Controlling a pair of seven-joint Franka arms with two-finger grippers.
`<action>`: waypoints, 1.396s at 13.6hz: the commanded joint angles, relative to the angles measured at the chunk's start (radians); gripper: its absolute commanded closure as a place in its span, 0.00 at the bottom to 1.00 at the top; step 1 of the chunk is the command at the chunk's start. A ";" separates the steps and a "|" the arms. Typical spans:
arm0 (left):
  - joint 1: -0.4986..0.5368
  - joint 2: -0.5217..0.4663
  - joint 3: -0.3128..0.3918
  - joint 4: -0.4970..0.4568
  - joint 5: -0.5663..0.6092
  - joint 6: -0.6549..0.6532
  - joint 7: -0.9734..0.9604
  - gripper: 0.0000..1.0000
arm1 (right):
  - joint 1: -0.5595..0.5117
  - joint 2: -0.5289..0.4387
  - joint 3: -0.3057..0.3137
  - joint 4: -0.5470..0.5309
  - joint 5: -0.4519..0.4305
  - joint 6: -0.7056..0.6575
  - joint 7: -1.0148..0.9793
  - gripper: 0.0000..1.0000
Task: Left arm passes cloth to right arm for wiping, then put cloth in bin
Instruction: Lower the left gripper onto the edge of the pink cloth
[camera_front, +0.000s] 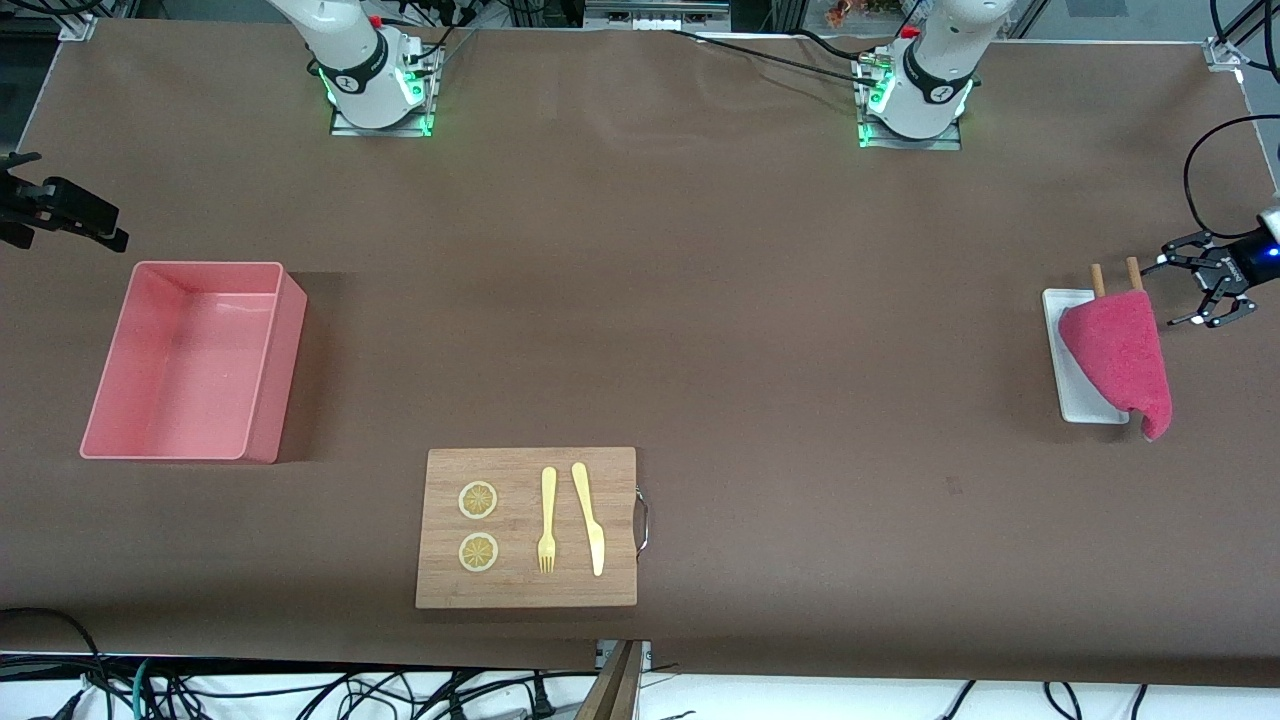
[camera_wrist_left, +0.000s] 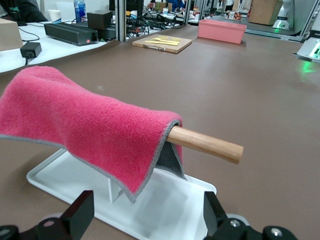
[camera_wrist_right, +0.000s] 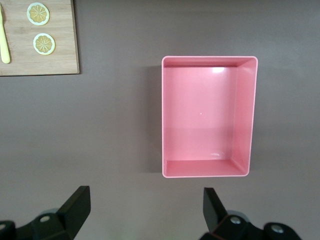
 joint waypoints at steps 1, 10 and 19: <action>-0.001 0.031 -0.003 -0.010 -0.044 0.007 0.094 0.08 | 0.000 0.010 0.004 0.021 -0.012 -0.003 0.001 0.01; -0.040 0.049 -0.003 -0.001 -0.099 0.007 0.131 0.74 | 0.012 0.010 0.005 0.020 -0.015 0.007 0.012 0.01; -0.030 0.026 0.009 0.120 -0.020 -0.005 0.001 1.00 | 0.012 0.025 0.005 0.009 -0.009 0.030 0.003 0.01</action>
